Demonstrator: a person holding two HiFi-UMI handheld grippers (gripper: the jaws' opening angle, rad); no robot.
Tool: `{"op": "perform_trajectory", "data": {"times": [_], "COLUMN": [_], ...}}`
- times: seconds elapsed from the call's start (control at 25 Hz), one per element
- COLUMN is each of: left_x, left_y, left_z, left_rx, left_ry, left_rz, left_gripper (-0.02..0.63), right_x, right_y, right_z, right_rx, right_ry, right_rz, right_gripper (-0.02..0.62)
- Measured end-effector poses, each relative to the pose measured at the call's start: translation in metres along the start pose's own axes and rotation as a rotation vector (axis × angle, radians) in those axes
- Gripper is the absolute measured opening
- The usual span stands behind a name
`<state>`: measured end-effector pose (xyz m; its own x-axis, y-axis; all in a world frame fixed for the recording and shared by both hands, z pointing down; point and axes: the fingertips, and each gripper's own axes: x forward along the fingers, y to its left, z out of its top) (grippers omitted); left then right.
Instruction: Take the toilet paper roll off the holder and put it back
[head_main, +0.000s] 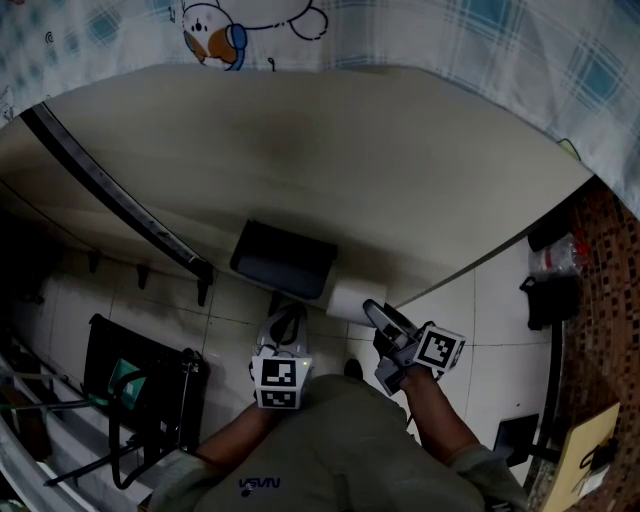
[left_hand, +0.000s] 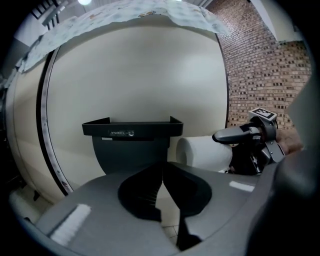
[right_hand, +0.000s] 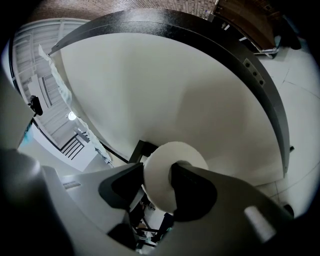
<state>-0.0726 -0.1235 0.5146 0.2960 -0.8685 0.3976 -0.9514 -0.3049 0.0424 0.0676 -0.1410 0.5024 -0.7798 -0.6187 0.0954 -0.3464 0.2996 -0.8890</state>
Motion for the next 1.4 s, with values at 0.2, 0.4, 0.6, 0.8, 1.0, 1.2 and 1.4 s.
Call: {"op": "perform_trajectory", "data": {"times": [0.2, 0.4, 0.6, 0.8, 1.0, 1.2, 1.4], "left_x": [0.005, 0.013, 0.022, 0.021, 0.016, 0.006, -0.001], "left_y": [0.000, 0.005, 0.009, 0.018, 0.017, 0.016, 0.016], "left_z": [-0.004, -0.007, -0.010, -0.009, -0.011, -0.012, -0.013], "left_rx": [-0.009, -0.025, -0.069, -0.083, -0.072, -0.062, -0.055], "left_ry": [0.019, 0.044, 0.064, 0.052, 0.057, 0.056, 0.044], "left_rz": [0.025, 0.063, 0.089, 0.145, 0.152, 0.146, 0.135], "left_gripper": [0.129, 0.189, 0.249, 0.216, 0.209, 0.208, 0.207], "right_x": [0.001, 0.004, 0.006, 0.009, 0.015, 0.024, 0.032], "right_y": [-0.003, 0.001, -0.001, -0.001, -0.002, -0.001, 0.001], "right_z": [0.000, 0.004, 0.006, 0.007, 0.003, -0.004, -0.008], "right_rx": [0.015, 0.005, 0.012, 0.007, 0.017, 0.032, 0.045], "right_ry": [-0.004, -0.006, -0.005, 0.003, 0.016, 0.027, 0.028], "right_rz": [-0.009, 0.005, -0.001, 0.009, 0.014, 0.025, 0.027], "right_gripper": [0.175, 0.175, 0.175, 0.175, 0.174, 0.173, 0.173]}}
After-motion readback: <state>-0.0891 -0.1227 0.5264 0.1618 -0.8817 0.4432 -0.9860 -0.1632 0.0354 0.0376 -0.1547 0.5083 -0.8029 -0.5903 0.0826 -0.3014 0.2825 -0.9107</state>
